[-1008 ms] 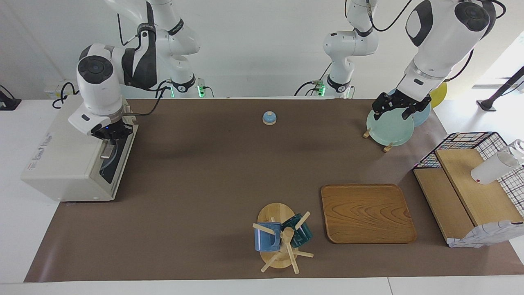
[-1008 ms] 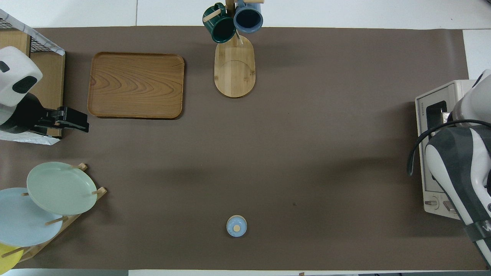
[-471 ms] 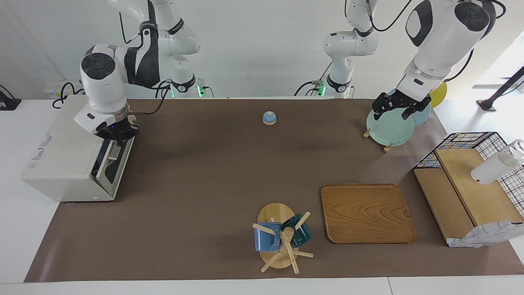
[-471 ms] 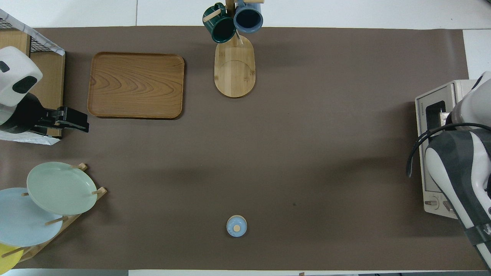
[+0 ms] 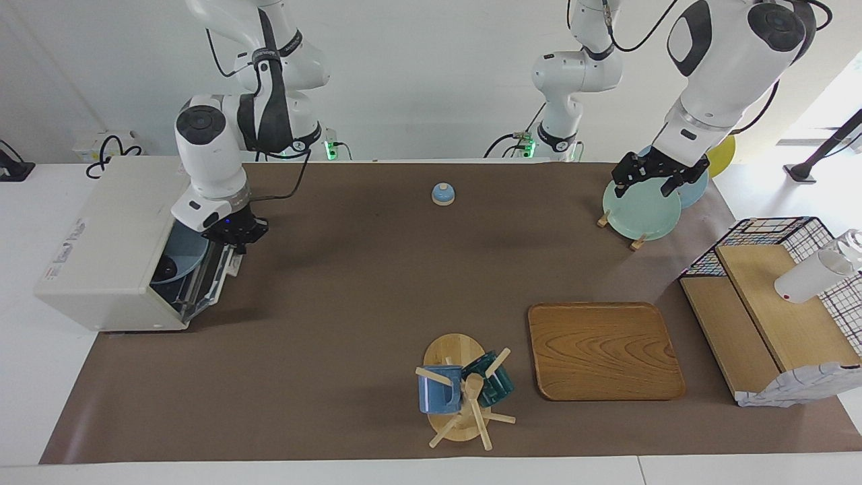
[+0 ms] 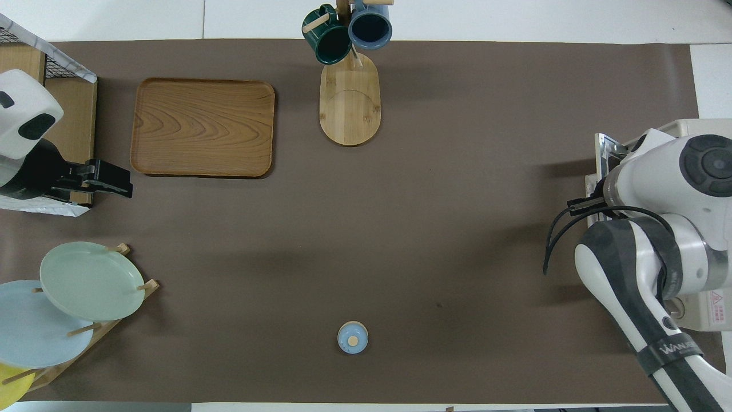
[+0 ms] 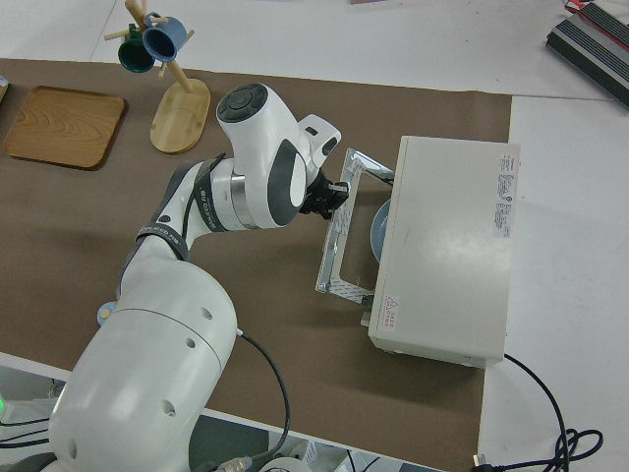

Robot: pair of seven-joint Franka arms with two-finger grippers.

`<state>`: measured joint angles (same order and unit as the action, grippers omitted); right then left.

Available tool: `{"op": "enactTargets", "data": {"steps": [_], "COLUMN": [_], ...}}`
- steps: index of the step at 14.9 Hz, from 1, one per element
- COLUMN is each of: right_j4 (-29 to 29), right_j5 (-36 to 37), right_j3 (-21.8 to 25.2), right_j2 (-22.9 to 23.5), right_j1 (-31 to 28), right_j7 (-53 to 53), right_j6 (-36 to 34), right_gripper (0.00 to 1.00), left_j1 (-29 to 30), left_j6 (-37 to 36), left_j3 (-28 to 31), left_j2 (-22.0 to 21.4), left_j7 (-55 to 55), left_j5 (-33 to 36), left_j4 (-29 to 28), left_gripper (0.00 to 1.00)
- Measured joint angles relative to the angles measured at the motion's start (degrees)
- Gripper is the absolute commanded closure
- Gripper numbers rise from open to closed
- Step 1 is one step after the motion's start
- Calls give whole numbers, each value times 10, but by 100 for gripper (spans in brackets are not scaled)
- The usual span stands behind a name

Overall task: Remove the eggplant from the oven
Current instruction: 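Reach the right gripper into the open toaster oven toward the plate, then grasp the light blue plate with the right gripper and pull outward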

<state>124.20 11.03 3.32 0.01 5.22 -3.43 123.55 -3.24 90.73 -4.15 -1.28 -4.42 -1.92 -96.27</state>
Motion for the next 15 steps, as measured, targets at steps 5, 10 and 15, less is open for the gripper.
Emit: {"op": "enactTargets", "data": {"steps": [5, 10, 15], "right_j4": [51, 58, 58], "right_j5": [-9, -40, -63], "right_j3": [-1, 1, 2], "right_j2": [25, 50, 77], "right_j1": [10, 9, 7], "right_j7": [19, 34, 35], "right_j6": [99, 130, 145], "right_gripper": [100, 100, 100], "left_j1": [0, 0, 0], "left_j6": [0, 0, 0], "left_j3": [0, 0, 0], "left_j2": [0, 0, 0], "left_j7": [0, 0, 0], "left_j5": [0, 0, 0], "left_j4": [0, 0, 0], "left_gripper": [0, 0, 0]}}
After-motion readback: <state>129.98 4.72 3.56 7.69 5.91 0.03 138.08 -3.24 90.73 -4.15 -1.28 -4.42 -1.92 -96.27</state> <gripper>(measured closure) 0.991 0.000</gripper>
